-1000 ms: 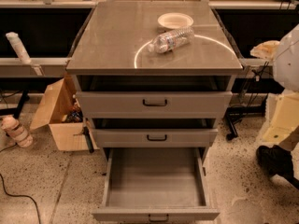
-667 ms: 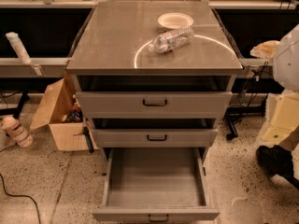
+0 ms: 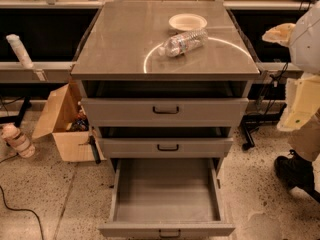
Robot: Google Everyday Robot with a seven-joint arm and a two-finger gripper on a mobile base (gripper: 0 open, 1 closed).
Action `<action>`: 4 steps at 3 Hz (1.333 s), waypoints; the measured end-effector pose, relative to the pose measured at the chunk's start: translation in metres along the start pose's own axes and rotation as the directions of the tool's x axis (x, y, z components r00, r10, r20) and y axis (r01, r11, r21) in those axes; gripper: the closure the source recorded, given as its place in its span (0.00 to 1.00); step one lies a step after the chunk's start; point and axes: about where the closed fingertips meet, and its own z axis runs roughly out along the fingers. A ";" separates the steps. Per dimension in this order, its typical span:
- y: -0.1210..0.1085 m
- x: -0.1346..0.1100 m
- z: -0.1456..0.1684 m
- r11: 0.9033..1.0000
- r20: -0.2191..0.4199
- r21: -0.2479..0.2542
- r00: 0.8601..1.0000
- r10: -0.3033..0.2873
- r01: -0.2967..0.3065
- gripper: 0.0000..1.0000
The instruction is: Place water bottle into bottom drawer
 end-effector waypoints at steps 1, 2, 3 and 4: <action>-0.022 0.008 0.003 0.998 0.062 -0.019 0.996 -0.059 0.060 0.00; -0.048 0.000 0.004 0.978 0.200 -0.028 0.960 -0.198 0.207 0.00; -0.061 -0.003 -0.005 0.948 0.223 0.024 0.923 -0.315 0.318 0.00; -0.061 -0.003 -0.005 0.948 0.223 0.024 0.923 -0.315 0.318 0.00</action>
Offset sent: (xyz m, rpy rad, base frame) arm 0.0684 -0.0037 0.0295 0.1309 -0.0487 0.6163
